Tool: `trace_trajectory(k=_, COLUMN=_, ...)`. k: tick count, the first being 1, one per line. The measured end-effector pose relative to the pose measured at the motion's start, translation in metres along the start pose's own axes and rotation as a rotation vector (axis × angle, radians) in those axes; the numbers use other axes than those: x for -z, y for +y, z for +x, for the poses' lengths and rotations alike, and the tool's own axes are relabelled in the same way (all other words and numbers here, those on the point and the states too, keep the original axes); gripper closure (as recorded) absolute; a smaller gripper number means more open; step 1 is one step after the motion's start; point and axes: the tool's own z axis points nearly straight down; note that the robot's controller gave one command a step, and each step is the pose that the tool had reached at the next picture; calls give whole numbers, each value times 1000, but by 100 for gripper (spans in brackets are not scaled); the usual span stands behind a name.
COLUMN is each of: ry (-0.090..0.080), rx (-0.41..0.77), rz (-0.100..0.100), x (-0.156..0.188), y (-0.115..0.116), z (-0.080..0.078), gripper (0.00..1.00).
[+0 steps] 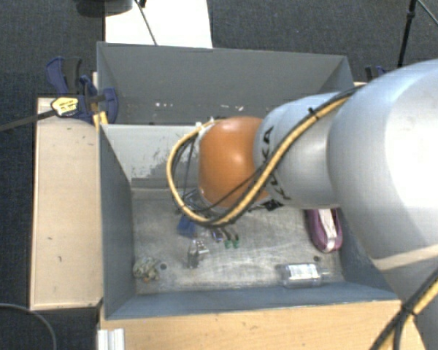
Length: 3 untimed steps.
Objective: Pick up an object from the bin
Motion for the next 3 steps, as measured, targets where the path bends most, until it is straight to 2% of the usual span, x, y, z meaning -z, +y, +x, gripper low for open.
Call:
trace_trajectory(k=1, ry=-3, rx=-6, rz=-1, x=1, y=-1, z=-1, gripper=100)
trace_trajectory(k=2, ry=-4, rx=-70, rz=-2, x=2, y=-15, z=3, gripper=100)
trace_trajectory(k=3, ry=-11, rx=168, rz=2, x=178, y=-37, z=0, gripper=100)
